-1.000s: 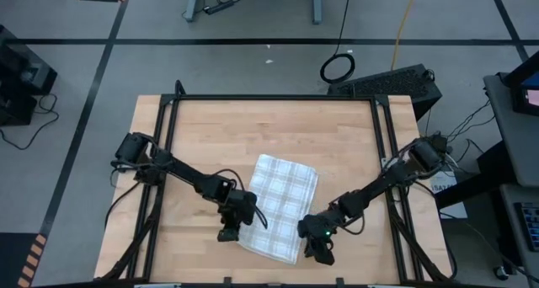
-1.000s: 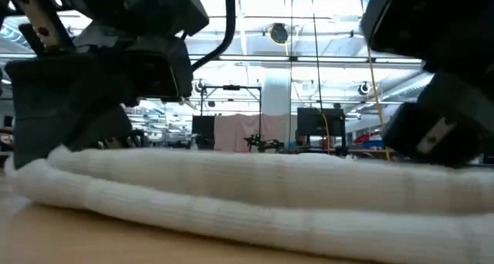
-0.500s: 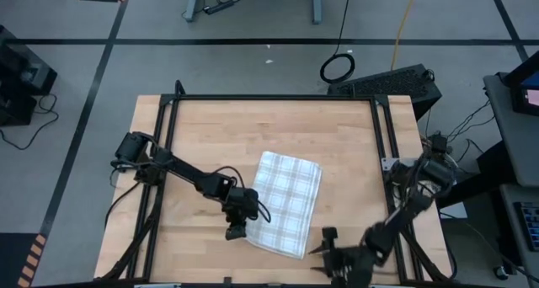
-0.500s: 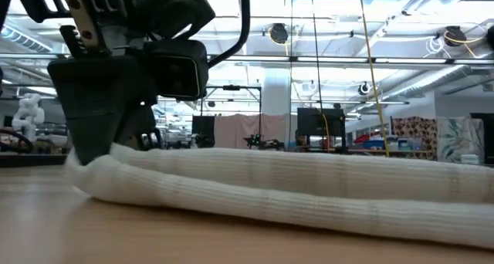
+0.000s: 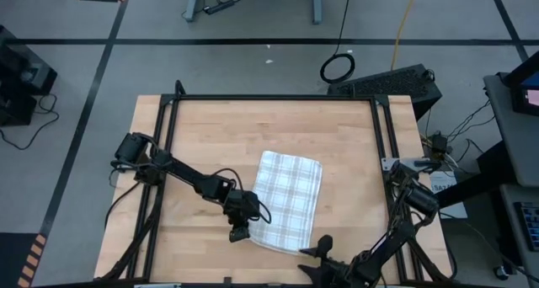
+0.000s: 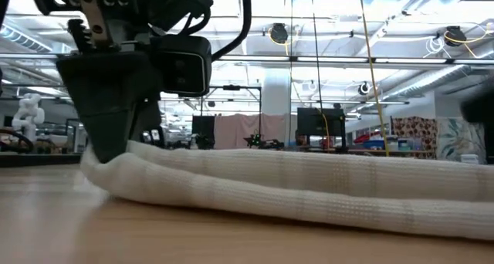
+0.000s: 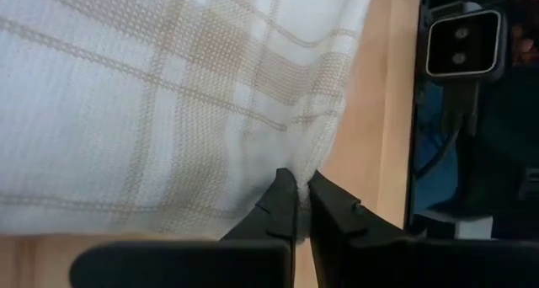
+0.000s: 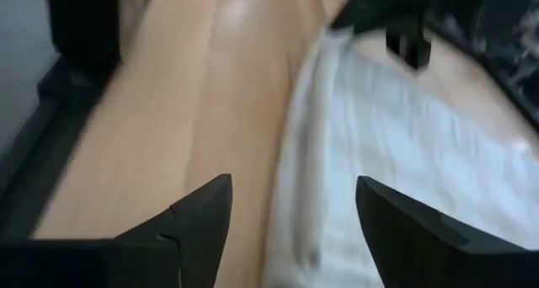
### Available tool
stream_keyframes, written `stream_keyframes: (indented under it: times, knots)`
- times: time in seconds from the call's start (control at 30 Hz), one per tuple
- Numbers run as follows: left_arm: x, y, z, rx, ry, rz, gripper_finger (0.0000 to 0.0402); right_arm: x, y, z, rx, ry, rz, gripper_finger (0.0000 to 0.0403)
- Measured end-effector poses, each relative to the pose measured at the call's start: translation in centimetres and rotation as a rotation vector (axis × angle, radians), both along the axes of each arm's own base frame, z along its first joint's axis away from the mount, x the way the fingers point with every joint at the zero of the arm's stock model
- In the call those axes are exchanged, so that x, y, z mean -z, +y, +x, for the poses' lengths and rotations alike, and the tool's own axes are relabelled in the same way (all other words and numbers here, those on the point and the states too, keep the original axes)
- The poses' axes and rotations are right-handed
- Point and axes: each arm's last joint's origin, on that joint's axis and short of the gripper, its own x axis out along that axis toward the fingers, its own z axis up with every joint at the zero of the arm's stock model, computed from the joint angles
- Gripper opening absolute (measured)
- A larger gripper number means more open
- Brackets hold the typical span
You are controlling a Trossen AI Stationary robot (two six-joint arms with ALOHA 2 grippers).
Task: Roll towel
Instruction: Roll the towel
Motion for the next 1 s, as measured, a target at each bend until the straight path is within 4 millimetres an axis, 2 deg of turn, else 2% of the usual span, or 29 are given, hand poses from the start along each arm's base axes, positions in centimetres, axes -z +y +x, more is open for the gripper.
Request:
stream_keyframes:
  times: [0.1,0.27,0.47,0.8,1.0]
  knots:
    - [0.0,-0.1,-0.1,-0.016,0.011,0.008,0.0017,0.6,-0.5,-0.4,0.032,0.043,0.032,0.0236]
    - [0.1,-0.1,-0.1,-0.032,0.007,0.028,0.0017,0.7,-0.5,-0.4,0.035,0.048,0.045,0.0201]
    - [0.1,-0.2,-0.1,-0.032,0.006,0.032,0.0017,1.0,-1.4,0.3,0.069,0.102,0.095,0.0153]
    - [0.1,-0.6,-0.3,0.005,-0.015,0.045,0.0017,1.1,-2.3,1.2,0.141,0.129,0.186,0.0012]
    - [0.0,-0.6,-0.3,-0.003,-0.037,0.081,0.0026,0.2,-2.7,1.0,0.219,0.117,0.289,0.0007]
